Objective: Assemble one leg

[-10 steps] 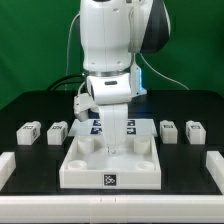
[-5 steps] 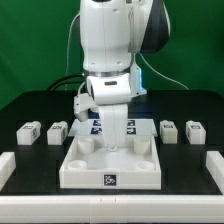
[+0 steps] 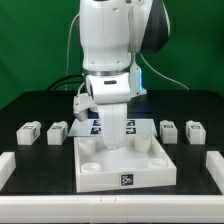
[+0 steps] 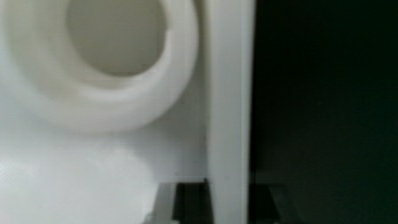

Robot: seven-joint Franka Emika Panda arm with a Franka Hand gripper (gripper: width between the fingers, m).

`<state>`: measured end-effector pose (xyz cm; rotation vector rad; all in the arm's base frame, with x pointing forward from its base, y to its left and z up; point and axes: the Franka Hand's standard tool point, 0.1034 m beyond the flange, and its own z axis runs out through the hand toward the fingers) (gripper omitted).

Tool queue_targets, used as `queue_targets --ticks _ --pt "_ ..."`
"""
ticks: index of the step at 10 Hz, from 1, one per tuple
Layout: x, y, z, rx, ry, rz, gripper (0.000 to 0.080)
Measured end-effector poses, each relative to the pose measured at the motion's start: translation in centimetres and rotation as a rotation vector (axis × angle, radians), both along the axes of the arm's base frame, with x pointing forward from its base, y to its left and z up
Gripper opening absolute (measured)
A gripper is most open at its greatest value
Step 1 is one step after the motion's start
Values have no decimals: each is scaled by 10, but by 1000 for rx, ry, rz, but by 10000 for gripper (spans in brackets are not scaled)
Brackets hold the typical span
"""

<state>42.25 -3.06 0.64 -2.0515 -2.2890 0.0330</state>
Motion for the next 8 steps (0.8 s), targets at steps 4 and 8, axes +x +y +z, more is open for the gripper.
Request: queue_targets --ticks 4,8 --pt "17 16 2 1 -11 -67 60" --pt "65 61 6 17 -44 -116 60"
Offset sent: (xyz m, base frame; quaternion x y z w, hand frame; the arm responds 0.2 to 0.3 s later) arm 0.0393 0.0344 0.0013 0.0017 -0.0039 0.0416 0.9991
